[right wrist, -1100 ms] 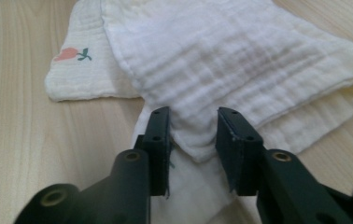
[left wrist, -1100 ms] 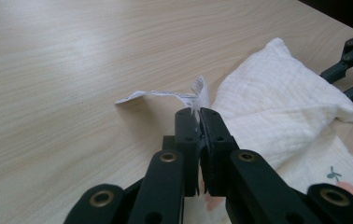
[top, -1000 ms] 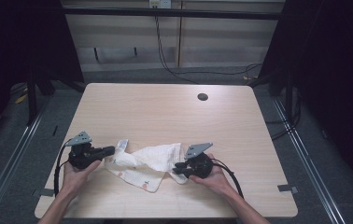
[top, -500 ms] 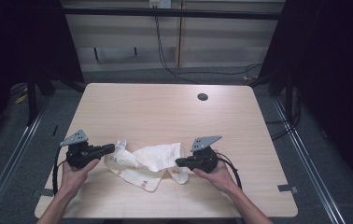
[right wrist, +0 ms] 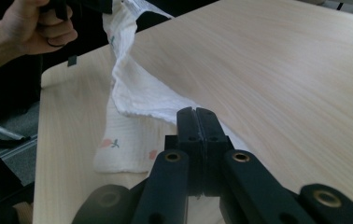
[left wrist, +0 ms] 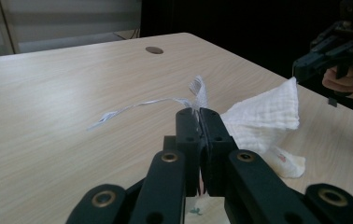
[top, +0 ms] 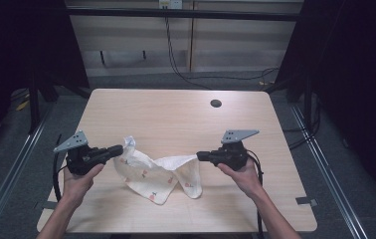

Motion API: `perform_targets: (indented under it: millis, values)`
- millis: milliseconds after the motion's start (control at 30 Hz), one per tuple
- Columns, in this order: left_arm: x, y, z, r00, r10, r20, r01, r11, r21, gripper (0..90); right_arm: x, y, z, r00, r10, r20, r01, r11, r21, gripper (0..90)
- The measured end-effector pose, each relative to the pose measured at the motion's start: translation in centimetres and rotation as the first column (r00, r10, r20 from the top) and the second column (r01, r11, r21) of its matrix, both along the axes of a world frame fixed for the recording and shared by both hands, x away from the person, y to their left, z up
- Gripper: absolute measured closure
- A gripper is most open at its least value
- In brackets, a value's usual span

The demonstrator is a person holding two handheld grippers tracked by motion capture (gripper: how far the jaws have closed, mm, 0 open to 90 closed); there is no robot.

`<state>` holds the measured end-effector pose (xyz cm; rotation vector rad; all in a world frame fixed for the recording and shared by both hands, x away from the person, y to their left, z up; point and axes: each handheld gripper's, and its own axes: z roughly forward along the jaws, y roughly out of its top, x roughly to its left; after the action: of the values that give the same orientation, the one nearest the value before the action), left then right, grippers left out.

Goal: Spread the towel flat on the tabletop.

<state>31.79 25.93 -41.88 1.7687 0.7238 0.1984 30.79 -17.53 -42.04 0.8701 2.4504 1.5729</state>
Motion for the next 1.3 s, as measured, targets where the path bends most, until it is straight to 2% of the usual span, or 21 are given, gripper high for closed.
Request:
perform_targets:
  millis: [233,533,567,633,833,1000,1133,1200,1300]
  values:
    - [-0.2,-1.4,0.7,0.9971,-0.076,0.004,0.076,0.9971,0.002,87.7,0.3,-1.1,2.6,0.9997,-0.02,0.013,0.019,0.999,0.031,90.0]
    - [-0.7,-2.6,2.7,0.9917,-0.125,0.028,0.125,0.9921,0.006,87.7,-0.2,-2.9,5.7,0.9979,-0.044,0.047,0.042,0.998,0.043,90.0]
    - [-0.7,-2.7,3.0,0.9914,-0.126,0.034,0.126,0.992,0.012,87.7,-0.2,-3.2,6.2,0.9977,-0.049,0.046,0.048,0.999,0.024,90.0]
    - [-0.6,-2.7,3.7,0.9914,-0.123,0.045,0.123,0.9924,0.007,87.7,-0.1,-3.7,7.0,0.9976,-0.051,0.047,0.05,0.999,0.018,90.0]
    - [-0.2,-2.7,5.5,0.9903,-0.119,0.073,0.119,0.9929,-0.003,87.8,0.0,-5.0,9.3,0.9936,-0.079,0.082,0.076,0.997,0.031,90.0]
    - [-0.7,-2.8,7.0,0.9839,-0.133,0.12,0.134,0.991,-0.003,87.9,-0.1,-5.6,10.7,0.9886,-0.105,0.108,0.102,0.994,0.027,90.0]
    - [-0.9,-2.9,8.1,0.9812,-0.131,0.141,0.135,0.9907,-0.017,88.0,-0.5,-6.2,11.9,0.9828,-0.121,0.14,0.113,0.992,0.059,90.0]
    - [-1.1,-3.0,8.7,0.9791,-0.131,0.156,0.134,0.9908,-0.012,88.0,-0.8,-6.5,12.5,0.9803,-0.128,0.151,0.119,0.991,0.066,90.0]
    - [-1.8,-3.2,9.8,0.9726,-0.141,0.185,0.145,0.9894,-0.007,88.0,-1.5,-6.7,13.4,0.9769,-0.133,0.168,0.122,0.99,0.072,90.0]
